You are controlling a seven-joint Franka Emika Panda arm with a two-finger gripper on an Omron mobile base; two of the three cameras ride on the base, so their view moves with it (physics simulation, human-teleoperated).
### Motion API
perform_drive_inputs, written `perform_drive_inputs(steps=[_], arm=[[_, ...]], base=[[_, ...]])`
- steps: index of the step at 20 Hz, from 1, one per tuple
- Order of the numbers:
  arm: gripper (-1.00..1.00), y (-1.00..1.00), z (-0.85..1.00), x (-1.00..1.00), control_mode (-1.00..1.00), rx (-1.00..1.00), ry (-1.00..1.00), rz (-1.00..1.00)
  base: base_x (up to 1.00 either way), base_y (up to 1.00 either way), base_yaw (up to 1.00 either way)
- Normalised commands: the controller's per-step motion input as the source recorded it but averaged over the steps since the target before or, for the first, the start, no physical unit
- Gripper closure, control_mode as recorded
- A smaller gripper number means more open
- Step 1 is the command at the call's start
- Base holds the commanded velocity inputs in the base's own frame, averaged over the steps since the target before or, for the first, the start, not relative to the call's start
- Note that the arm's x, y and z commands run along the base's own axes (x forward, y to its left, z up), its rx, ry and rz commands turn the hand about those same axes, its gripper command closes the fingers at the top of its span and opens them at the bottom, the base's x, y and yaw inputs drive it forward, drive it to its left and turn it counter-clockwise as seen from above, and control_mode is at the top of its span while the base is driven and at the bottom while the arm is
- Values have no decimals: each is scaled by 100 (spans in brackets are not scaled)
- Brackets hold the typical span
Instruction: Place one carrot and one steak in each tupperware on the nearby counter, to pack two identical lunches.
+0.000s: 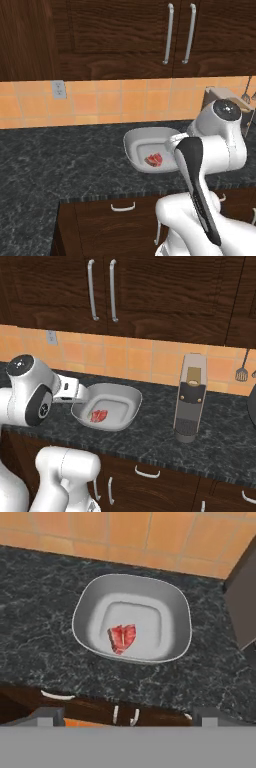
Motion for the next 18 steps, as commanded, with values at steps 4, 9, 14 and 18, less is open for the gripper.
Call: perform_drive_inputs(steps=[4,9,14,18], arm=[[-100,-1,37,-72,-100,26,-14,-22],[-100,0,0,0,100,0,0,0],[-100,0,0,0,100,0,0,0],[-100,0,0,0,100,0,0,0]], base=[[0,0,0],[-96,-34,-19],[-100,-93,-13],[-100,-100,-11]])
